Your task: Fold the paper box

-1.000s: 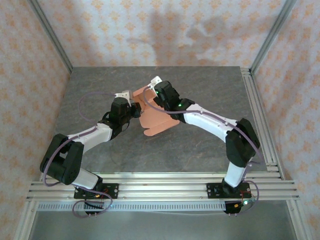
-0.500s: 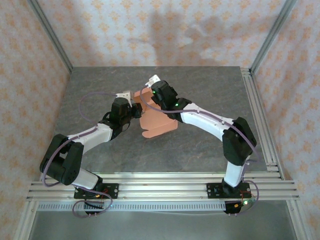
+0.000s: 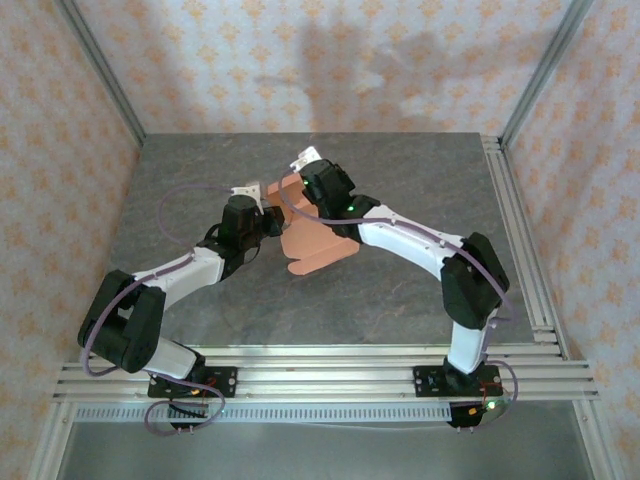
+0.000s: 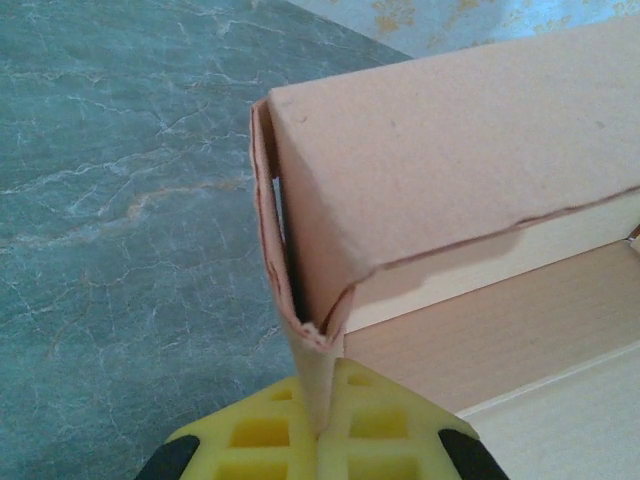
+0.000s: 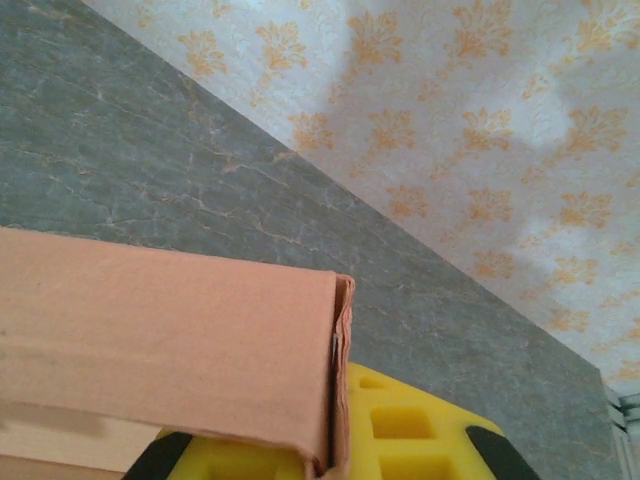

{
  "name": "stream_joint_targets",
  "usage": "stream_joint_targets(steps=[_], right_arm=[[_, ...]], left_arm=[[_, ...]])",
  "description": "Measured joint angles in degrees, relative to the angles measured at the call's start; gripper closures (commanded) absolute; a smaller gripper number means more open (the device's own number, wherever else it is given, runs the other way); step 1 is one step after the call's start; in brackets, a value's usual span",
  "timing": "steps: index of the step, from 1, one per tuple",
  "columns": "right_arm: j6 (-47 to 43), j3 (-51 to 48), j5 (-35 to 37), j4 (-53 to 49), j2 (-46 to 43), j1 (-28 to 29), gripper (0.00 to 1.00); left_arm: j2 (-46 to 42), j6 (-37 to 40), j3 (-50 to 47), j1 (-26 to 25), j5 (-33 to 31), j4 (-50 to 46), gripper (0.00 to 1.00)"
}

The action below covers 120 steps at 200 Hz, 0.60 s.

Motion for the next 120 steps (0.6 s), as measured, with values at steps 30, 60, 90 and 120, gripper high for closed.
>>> stream_joint_targets(steps=[30, 60, 90, 120], right_arm=[[-1.51, 0.0, 5.11, 3.74, 2.14, 1.38, 0.94], [-1.81, 0.0, 6.93, 5.9, 3.15, 2.14, 0.92], [-1.84, -0.02, 7.3, 6.73, 3.06, 2.08, 1.0], [-5.16, -0.11, 9.88, 9.11, 3.21, 2.51, 1.0]], left_arm=[[0.0, -1.73, 0.24, 0.0, 0.0, -1.01, 1.0], [0.0, -2.69, 0.85, 0.02, -0.24, -2.95, 1.0], [0.0, -3.3, 2.1, 0.0, -0.94, -4.31, 1.0], [0.0, -4.02, 2.71, -0.09, -1.05, -4.5, 1.0]])
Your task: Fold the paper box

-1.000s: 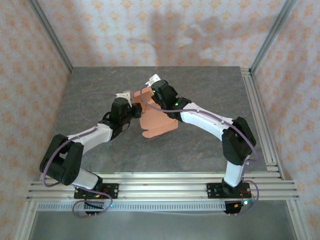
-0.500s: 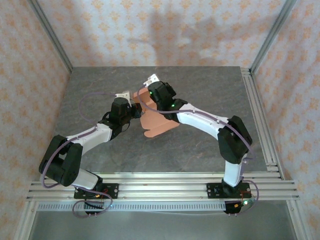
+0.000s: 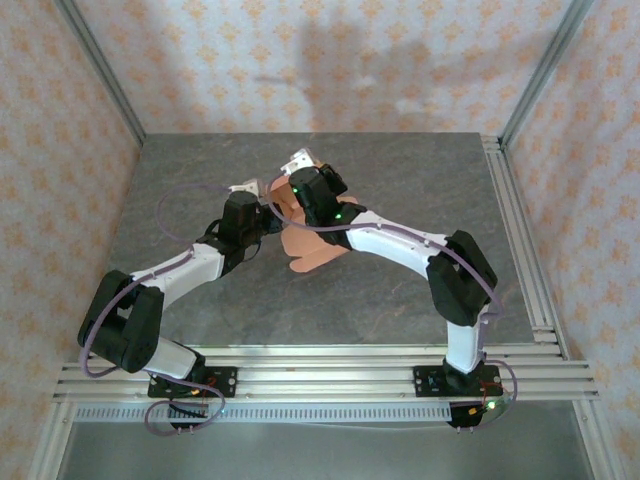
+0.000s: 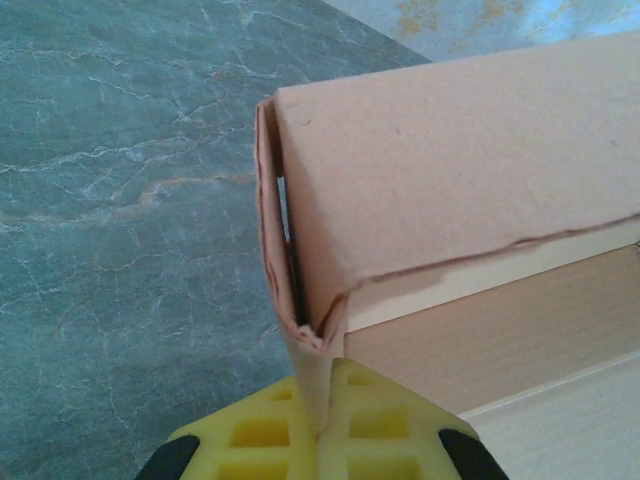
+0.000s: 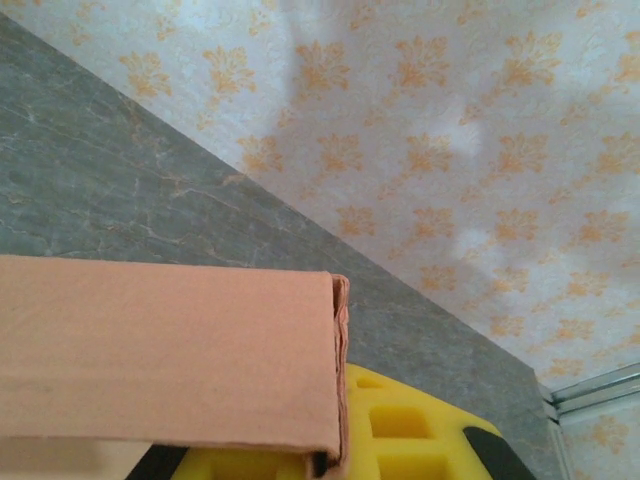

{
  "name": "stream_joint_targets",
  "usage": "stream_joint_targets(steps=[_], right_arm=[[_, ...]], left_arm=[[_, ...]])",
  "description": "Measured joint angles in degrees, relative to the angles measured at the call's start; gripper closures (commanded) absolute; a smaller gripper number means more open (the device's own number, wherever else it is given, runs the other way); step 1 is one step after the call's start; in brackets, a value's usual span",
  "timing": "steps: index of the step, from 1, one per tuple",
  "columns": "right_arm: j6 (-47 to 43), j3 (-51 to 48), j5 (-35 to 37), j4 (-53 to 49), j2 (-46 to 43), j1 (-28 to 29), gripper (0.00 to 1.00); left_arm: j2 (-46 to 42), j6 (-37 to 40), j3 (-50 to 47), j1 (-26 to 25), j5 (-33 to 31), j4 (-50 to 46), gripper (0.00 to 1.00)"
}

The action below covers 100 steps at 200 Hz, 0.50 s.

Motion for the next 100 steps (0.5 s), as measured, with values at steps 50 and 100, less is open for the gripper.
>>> stream_joint_targets(steps=[50, 100], right_arm=[[-11.96, -0.46, 7.98, 14.38, 4.52, 1.75, 1.0], [-14.6, -0.5, 9.92, 19.71, 6.38, 1.95, 0.83]], left_arm=[[0.0, -1.29, 1.53, 0.0, -0.2, -2.67, 1.0], [0.0, -1.31, 2.23, 0.0, -0.24, -3.85, 1.0]])
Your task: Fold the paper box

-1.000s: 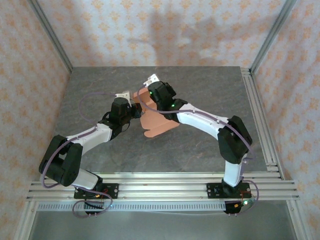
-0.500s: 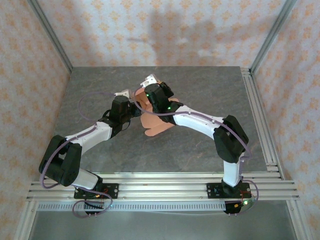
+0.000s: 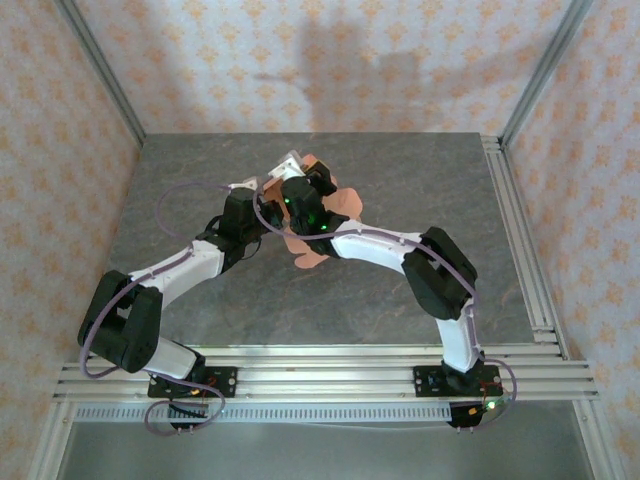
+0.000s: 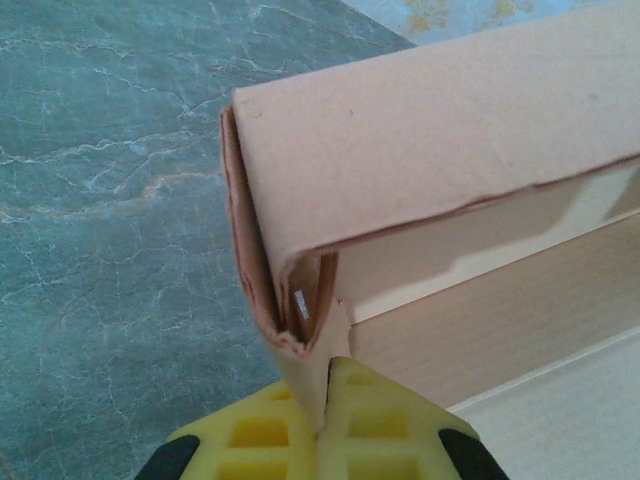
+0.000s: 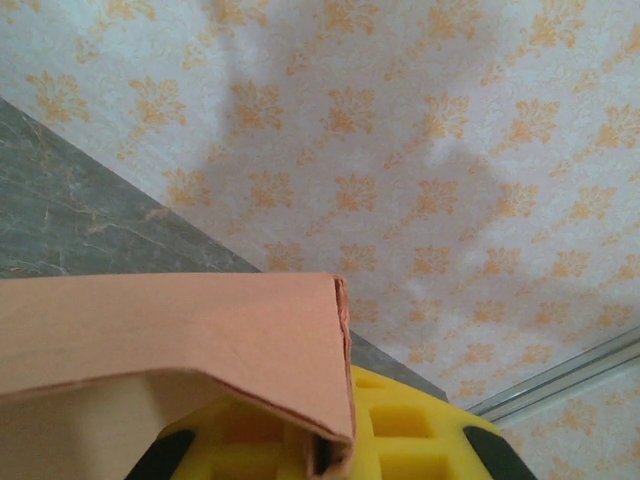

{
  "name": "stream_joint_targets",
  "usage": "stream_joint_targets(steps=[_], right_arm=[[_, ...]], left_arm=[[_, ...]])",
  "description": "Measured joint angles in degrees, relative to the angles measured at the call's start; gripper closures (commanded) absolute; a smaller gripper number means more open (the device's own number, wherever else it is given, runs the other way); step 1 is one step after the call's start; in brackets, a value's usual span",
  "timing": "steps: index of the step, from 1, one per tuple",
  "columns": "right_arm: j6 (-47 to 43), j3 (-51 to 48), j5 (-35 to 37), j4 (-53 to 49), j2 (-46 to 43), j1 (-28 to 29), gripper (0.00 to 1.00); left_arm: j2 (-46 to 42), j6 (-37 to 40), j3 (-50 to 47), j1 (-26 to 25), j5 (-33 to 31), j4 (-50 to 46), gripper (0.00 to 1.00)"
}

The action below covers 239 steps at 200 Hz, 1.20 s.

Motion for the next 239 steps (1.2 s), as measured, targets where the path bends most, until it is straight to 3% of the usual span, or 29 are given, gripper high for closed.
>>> stream_joint_targets(steps=[40, 71, 92, 151, 192, 214, 239], right_arm=[[6.93, -3.56, -6.56, -7.26, -4.72, -1.14, 0.51], [13.16, -9.81, -20.55, -14.53, -12.52, -2.86, 0.3], [17.14, -11.93, -32.13, -20.35, -18.1, -5.77, 0.23], [27.08, -17.35, -61.48, -27.69, -31.12, -18.36, 0.18], [33.55, -18.75, -77.64, -27.8, -33.35, -24.04, 0.18], [36.68, -17.81, -83.12, -28.06, -32.02, -26.4, 0.19], [39.52, -15.32, -84.61, -28.35, -28.68, -27.54, 0.19]], left_arm=[[0.0, 0.0, 0.39, 0.0, -0.2, -0.87, 1.0], [0.0, -0.02, 1.73, 0.0, -0.2, -1.07, 1.0], [0.02, -0.22, 2.16, 0.0, -0.17, -1.18, 1.0], [0.76, -0.02, 2.23, 0.0, -0.13, -1.9, 1.0], [0.98, 0.44, 2.67, 0.0, 0.44, -1.97, 1.0], [1.18, 1.01, 3.26, 0.0, 0.74, -2.25, 1.0], [1.64, 1.84, 4.22, 0.0, 1.31, -3.43, 1.0]])
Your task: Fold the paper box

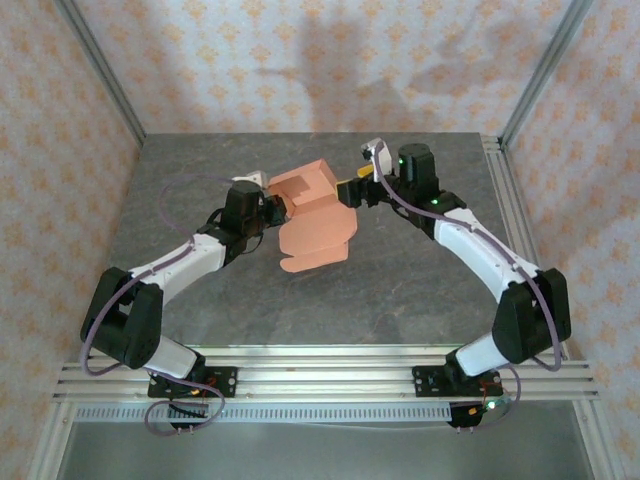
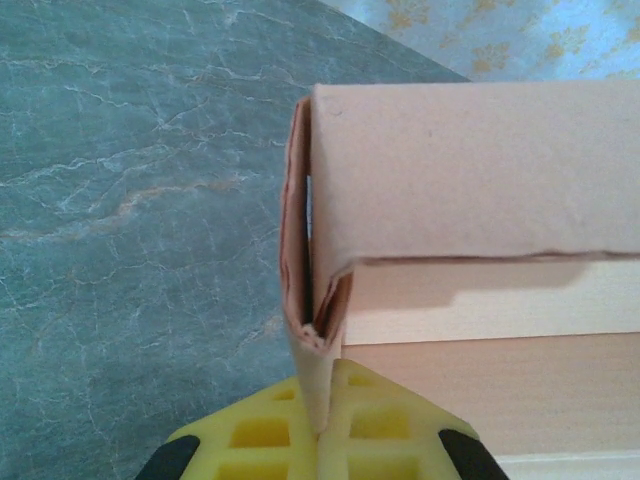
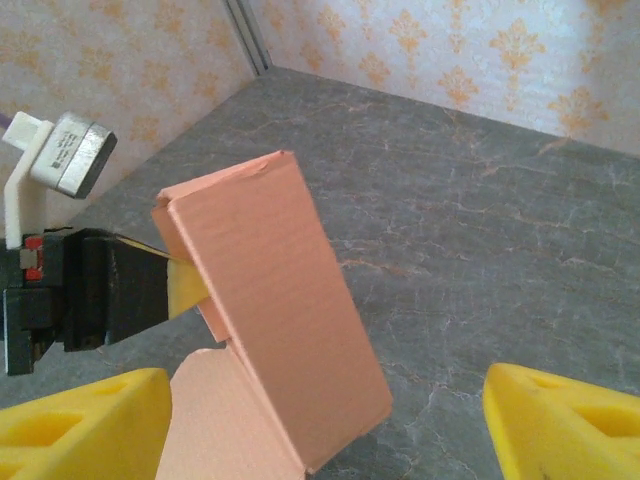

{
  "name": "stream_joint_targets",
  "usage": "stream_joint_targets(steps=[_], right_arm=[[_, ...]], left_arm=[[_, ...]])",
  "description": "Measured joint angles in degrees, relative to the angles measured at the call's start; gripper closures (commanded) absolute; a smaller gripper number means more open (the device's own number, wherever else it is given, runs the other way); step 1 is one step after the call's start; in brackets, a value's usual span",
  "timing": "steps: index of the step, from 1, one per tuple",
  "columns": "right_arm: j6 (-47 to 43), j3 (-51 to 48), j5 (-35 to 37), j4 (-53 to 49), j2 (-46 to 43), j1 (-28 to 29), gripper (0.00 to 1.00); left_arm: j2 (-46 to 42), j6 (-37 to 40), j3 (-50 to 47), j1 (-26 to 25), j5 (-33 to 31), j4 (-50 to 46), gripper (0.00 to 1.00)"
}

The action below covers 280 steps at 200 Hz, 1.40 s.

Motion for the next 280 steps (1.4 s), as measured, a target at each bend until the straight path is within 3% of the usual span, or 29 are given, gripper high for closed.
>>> stream_joint_targets(steps=[38, 106, 172, 245, 280], right_arm=[[4.02, 0.63, 2.54, -0.26, 1.99, 0.07, 0.19], [8.04, -4.31, 7.65, 1.38, 0.81, 0.04, 0.18], [9.81, -4.46, 5.44, 2.34, 1.9, 0.04, 0.18], [11.91, -4.44, 3.28, 3.98, 7.37, 0.04, 0.18], [11.87, -4.07, 3.34, 3.98, 7.58, 0.07, 0.18]], left_arm=[[2.84, 3.02, 6.51, 0.55, -3.26, -11.32, 1.0], [12.68, 16.31, 23.67, 4.9, -5.33, -40.24, 1.0], [30.34, 28.11, 43.65, 4.87, -4.42, -66.27, 1.0], [45.05, 33.44, 59.98, 4.39, -10.71, -85.74, 1.0], [49.22, 34.56, 64.26, 3.39, -13.42, -90.09, 0.76]])
